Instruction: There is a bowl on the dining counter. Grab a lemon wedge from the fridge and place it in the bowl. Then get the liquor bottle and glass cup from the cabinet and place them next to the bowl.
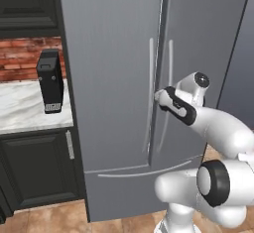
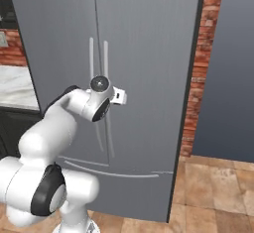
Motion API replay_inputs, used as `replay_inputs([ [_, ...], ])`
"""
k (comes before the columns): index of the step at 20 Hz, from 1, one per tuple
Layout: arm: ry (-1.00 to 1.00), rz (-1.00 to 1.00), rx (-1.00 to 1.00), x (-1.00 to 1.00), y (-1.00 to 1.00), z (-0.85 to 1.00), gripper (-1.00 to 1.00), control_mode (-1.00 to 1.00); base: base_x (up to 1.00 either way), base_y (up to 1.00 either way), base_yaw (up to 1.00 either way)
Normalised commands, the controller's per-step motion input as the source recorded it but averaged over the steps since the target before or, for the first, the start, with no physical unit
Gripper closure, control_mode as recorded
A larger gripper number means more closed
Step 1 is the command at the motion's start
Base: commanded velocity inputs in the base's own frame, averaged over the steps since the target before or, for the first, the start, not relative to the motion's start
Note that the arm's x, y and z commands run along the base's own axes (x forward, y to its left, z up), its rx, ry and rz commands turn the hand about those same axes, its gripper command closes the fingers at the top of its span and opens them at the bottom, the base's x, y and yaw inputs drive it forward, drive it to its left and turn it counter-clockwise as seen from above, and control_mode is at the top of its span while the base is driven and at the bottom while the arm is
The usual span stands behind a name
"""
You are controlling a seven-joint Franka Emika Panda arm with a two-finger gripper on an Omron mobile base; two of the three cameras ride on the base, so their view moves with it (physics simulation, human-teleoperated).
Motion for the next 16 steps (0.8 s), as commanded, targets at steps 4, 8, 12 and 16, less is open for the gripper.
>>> replay_inputs([
  [4,0.00,-0.02,-0.02,-0.90,-0.57,0.03,1.00,-1.00,0.00,0.00,0.00],
  [8,0.00,0.00,-0.01,-0.96,-0.65,0.04,1.00,-1.00,0.00,0.00,0.00],
  [12,0.00,0.00,-0.01,-0.93,-0.56,0.07,1.00,-1.00,0.00,0.00,0.00],
  [16,0.00,0.00,-0.01,-0.91,-0.44,0.05,-1.00,-1.00,0.00,0.00,0.00],
])
